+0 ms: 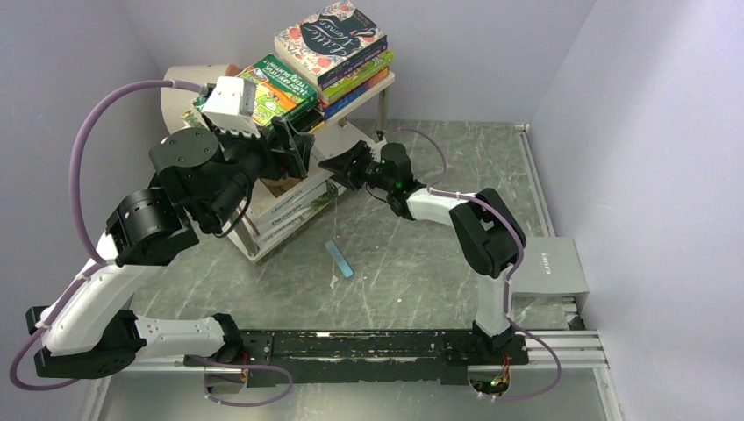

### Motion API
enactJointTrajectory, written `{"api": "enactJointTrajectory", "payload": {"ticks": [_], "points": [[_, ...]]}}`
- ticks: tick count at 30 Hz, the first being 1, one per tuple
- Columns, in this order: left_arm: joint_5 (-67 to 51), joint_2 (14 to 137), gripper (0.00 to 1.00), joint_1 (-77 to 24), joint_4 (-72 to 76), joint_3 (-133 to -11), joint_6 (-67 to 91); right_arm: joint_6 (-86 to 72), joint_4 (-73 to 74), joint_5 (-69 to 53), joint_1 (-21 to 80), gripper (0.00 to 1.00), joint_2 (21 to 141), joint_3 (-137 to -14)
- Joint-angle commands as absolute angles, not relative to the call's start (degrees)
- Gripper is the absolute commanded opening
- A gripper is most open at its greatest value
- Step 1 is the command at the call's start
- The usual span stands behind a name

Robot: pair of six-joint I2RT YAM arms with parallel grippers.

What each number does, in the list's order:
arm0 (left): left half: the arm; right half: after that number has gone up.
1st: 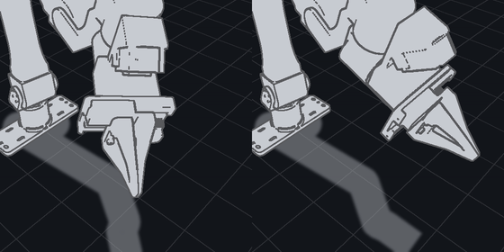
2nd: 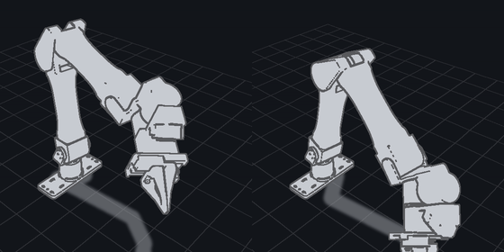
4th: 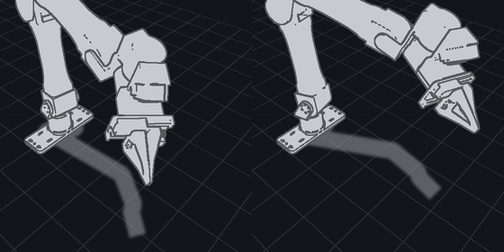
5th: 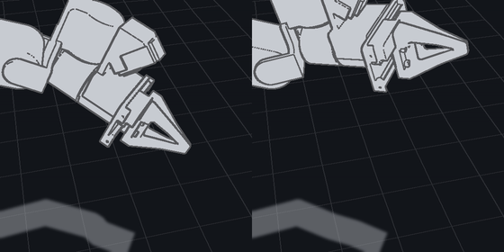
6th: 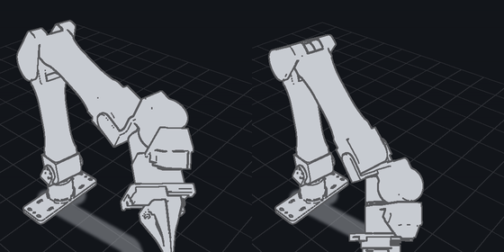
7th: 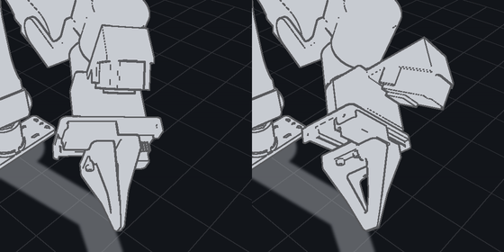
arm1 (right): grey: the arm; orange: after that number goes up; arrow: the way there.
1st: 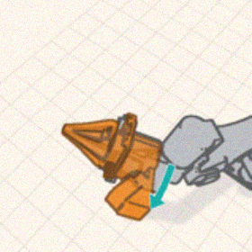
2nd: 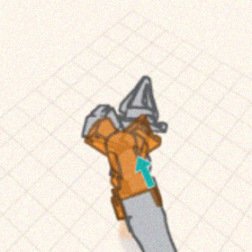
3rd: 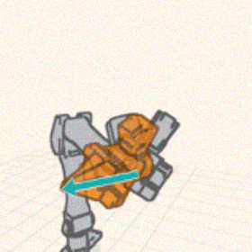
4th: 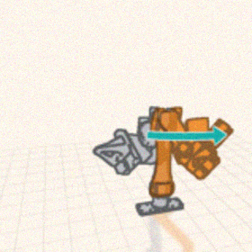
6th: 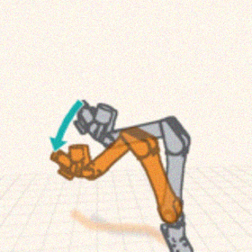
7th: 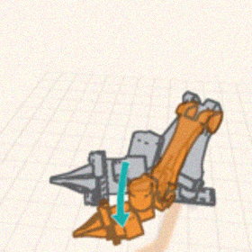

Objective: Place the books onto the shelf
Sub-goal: Adjust the book on the shelf.

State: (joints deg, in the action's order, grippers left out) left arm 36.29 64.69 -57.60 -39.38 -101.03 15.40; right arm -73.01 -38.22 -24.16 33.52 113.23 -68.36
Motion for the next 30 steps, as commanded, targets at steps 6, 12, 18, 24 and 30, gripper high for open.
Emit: {"api": "enactJointTrajectory", "payload": {"ticks": [6,12,18,24,30], "points": [[37.2,64.6,0.88,-57.9,-39.6,-100.4,14.6,-70.9,-36.9,-20.6,35.6,0.46,111.3,-68.4],[37.2,64.5,0.88,-57.9,-39.7,-100.4,14.5,-68.1,-33.8,-17.7,37.1,0.51,110.1,-69.1],[37.4,64.1,0.88,-57.9,-39.8,-100.1,14.6,-63.6,-28.2,-14.8,38.3,0.55,108.3,-70.3],[37.5,63.7,0.88,-57.9,-39.7,-99.8,14.7,-58.6,-20.9,-12.5,38.5,0.66,105.8,-71.8],[37.3,63.5,0.88,-57.9,-39.9,-99.8,14.8,-51.4,-10.2,-6.9,38.3,0.82,103.0,-75.0]]}}
